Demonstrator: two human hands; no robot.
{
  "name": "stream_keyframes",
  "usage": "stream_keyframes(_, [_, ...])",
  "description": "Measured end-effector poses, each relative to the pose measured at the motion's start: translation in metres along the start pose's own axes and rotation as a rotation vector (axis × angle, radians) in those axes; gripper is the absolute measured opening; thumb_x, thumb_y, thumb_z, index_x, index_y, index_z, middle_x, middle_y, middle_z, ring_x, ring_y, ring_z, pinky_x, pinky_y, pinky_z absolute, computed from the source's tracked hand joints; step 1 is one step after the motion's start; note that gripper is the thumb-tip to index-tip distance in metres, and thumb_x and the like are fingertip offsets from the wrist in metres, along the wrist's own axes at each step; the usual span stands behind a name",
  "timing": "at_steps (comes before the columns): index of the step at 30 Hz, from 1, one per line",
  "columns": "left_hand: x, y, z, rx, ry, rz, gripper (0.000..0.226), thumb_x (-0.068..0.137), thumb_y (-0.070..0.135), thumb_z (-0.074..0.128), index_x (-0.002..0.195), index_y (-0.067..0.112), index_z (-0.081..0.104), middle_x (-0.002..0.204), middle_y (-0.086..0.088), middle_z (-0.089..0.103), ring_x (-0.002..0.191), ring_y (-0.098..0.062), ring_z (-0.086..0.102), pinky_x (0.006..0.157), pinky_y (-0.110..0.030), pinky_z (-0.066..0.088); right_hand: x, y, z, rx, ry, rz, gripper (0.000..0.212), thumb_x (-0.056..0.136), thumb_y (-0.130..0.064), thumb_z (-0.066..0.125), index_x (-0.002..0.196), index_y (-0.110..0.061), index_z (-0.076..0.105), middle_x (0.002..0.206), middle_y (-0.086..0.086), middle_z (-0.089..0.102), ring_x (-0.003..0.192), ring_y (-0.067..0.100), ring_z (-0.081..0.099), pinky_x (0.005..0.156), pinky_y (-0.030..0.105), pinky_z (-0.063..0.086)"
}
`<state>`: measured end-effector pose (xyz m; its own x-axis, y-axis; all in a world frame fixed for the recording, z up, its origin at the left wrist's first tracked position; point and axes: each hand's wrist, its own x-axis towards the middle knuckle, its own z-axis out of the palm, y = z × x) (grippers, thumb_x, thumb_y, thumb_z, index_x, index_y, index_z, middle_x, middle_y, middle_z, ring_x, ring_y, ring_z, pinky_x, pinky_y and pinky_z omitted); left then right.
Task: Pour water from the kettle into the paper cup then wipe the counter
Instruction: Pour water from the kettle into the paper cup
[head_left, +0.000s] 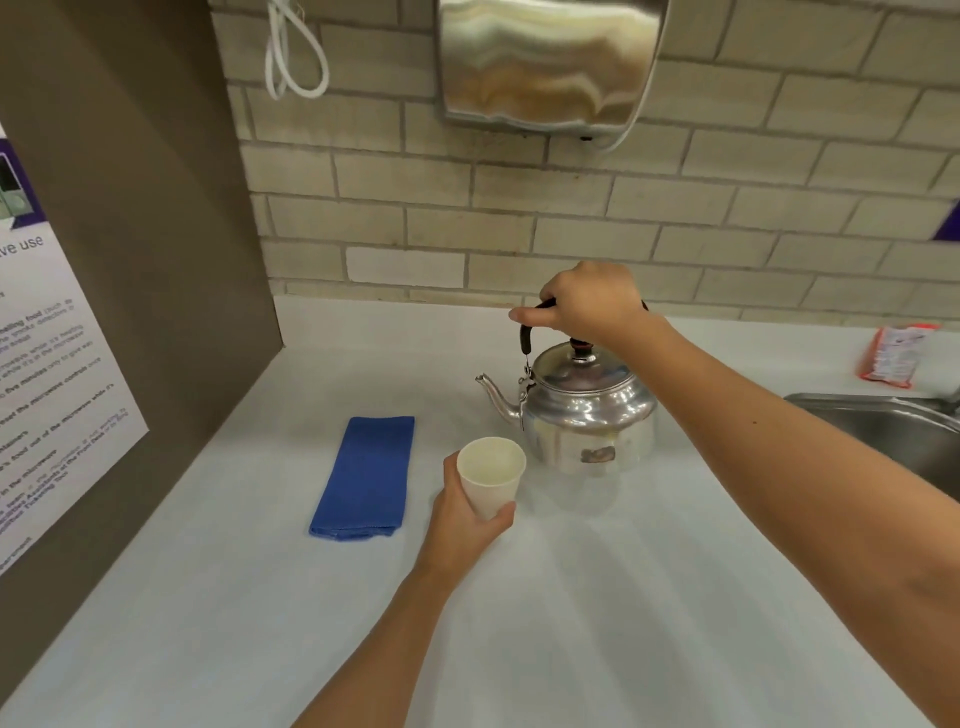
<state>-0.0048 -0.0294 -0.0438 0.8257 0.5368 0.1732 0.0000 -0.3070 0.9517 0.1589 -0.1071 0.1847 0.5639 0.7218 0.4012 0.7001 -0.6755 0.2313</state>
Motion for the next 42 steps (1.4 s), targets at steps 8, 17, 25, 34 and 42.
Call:
stream_keyframes(8, [-0.009, -0.006, 0.003, -0.001, -0.030, 0.003, 0.080, 0.063, 0.032, 0.078, 0.110, 0.055, 0.017, 0.101, 0.024, 0.045, 0.094, -0.008, 0.050, 0.074, -0.020, 0.042, -0.025, -0.012, -0.019, -0.137, -0.037, -0.075, 0.055, 0.079, -0.070, 0.044, 0.058, -0.020, 0.055, 0.043, -0.002, 0.035, 0.047, 0.017, 0.037, 0.045, 0.020, 0.017])
stream_keyframes(17, [0.000, -0.002, -0.001, 0.019, 0.009, 0.024, 0.081, 0.065, 0.027, 0.079, 0.126, 0.031, 0.025, 0.110, 0.007, 0.047, 0.097, -0.015, 0.049, 0.078, -0.026, 0.042, -0.029, -0.024, -0.030, -0.222, -0.075, -0.169, 0.060, 0.080, -0.068, 0.045, 0.046, -0.019, 0.037, 0.045, -0.002, 0.032, 0.042, 0.015, 0.026, 0.045, 0.021, 0.017])
stream_keyframes(25, [0.002, -0.001, 0.000, 0.030, 0.029, 0.025, 0.082, 0.066, 0.026, 0.079, 0.128, 0.025, 0.026, 0.110, 0.006, 0.046, 0.097, -0.016, 0.048, 0.079, -0.027, 0.041, -0.030, -0.026, -0.037, -0.265, -0.110, -0.209, 0.059, 0.080, -0.068, 0.044, 0.047, -0.019, 0.037, 0.046, -0.002, 0.034, 0.041, 0.015, 0.027, 0.045, 0.021, 0.017])
stream_keyframes(34, [0.002, 0.000, -0.001, 0.018, 0.015, 0.027, 0.082, 0.066, 0.026, 0.079, 0.128, 0.026, 0.025, 0.112, 0.007, 0.046, 0.098, -0.015, 0.048, 0.079, -0.027, 0.042, -0.031, -0.035, -0.045, -0.294, -0.113, -0.253, 0.060, 0.082, -0.067, 0.044, 0.047, -0.018, 0.035, 0.046, -0.001, 0.032, 0.042, 0.016, 0.027, 0.045, 0.022, 0.018])
stream_keyframes(42, [0.002, -0.001, 0.000, 0.010, 0.014, 0.044, 0.081, 0.066, 0.025, 0.079, 0.127, 0.027, 0.025, 0.112, 0.008, 0.046, 0.099, -0.014, 0.049, 0.079, -0.026, 0.042, -0.033, -0.036, -0.045, -0.305, -0.121, -0.239, 0.059, 0.082, -0.067, 0.043, 0.048, -0.019, 0.036, 0.045, -0.001, 0.032, 0.042, 0.016, 0.027, 0.045, 0.022, 0.018])
